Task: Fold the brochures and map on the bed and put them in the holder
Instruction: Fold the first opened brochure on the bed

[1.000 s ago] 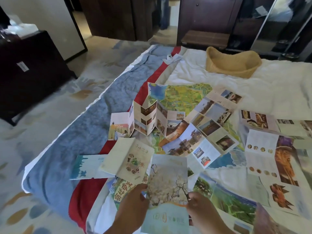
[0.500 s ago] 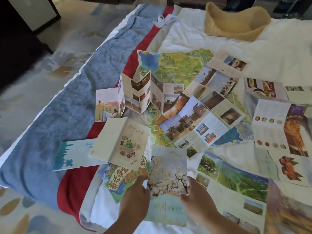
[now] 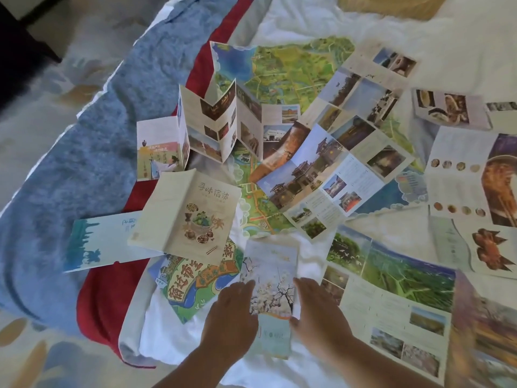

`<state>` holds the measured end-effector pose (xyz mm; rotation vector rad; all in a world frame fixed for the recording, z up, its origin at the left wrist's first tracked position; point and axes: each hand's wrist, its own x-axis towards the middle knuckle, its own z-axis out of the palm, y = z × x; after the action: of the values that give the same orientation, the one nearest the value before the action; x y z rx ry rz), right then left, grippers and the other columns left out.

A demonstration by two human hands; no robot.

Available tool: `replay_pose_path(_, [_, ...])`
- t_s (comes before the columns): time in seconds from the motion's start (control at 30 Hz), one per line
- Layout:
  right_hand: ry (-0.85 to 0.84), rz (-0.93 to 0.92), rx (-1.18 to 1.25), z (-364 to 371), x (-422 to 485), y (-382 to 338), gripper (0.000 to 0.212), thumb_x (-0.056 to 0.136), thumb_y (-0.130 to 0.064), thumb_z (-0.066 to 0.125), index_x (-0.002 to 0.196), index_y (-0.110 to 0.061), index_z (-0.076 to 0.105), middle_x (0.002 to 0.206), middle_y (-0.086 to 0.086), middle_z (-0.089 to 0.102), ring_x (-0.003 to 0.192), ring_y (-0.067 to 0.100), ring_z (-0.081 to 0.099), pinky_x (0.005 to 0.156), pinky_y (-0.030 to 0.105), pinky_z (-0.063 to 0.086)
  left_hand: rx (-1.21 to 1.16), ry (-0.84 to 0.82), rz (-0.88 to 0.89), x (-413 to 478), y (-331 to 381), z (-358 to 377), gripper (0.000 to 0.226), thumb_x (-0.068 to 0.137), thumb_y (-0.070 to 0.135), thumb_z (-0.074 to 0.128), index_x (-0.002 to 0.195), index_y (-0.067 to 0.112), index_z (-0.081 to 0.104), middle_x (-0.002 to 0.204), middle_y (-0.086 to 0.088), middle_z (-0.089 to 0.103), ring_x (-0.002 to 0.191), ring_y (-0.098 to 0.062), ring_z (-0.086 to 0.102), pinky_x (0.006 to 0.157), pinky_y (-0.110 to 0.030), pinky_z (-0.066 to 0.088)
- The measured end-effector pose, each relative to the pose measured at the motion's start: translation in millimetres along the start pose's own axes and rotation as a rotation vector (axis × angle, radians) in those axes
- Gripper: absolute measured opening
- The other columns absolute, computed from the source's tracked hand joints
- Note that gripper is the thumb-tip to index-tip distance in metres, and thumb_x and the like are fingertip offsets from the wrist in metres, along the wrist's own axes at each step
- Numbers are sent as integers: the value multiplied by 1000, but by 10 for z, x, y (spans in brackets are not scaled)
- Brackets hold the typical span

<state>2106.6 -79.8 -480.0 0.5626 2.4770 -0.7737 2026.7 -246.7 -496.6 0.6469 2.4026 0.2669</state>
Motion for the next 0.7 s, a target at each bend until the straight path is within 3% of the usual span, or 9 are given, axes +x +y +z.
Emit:
replay_pose_path(0.1, [12, -73, -84, 76, 143, 30, 83, 94, -39, 59, 156, -21, 8, 163, -2, 8, 150, 15, 8, 121, 30, 12, 95, -23, 99, 212, 33, 58, 72, 96, 31, 45, 155, 25, 6, 162, 1, 8, 149, -15, 4, 118, -27, 14])
replay_pose_path(0.27, [6, -112, -191, 205, 488, 57, 101, 87, -48, 65, 156, -17, -1, 164, 3, -11, 152, 22, -5, 123, 38, 7, 223, -27, 213, 656, 61, 95, 78, 97, 27, 48, 155, 18, -3, 163, -6, -13, 150, -20, -11, 120, -30, 7])
replay_pose_path(0.37, [-20, -94, -234, 294, 666, 114, 110, 83, -52, 69, 156, -16, -6, 164, 4, -16, 151, 24, -9, 123, 42, 4, 292, -59, 241, 868, 61, 99, 74, 99, 28, 44, 156, 16, -3, 162, -9, -17, 149, -21, -13, 120, -33, 10])
replay_pose_path(0.5, [-28, -86, -279, 404, 723, 179, 114, 81, -51, 71, 155, -14, -8, 163, 6, -17, 151, 25, -10, 121, 45, -2, 334, -59, 249, 910, 13, 181, 65, 103, 45, 27, 156, 16, 1, 161, -13, -15, 149, -24, -13, 122, -37, 9])
replay_pose_path(0.7, [-69, -120, -334, 482, 578, 175, 114, 81, -40, 73, 155, -11, -9, 162, 9, -20, 151, 25, -12, 120, 45, -7, 357, -40, 305, 571, -101, 330, 69, 101, 44, 34, 156, 18, 0, 161, -13, -14, 149, -28, -14, 120, -33, 2])
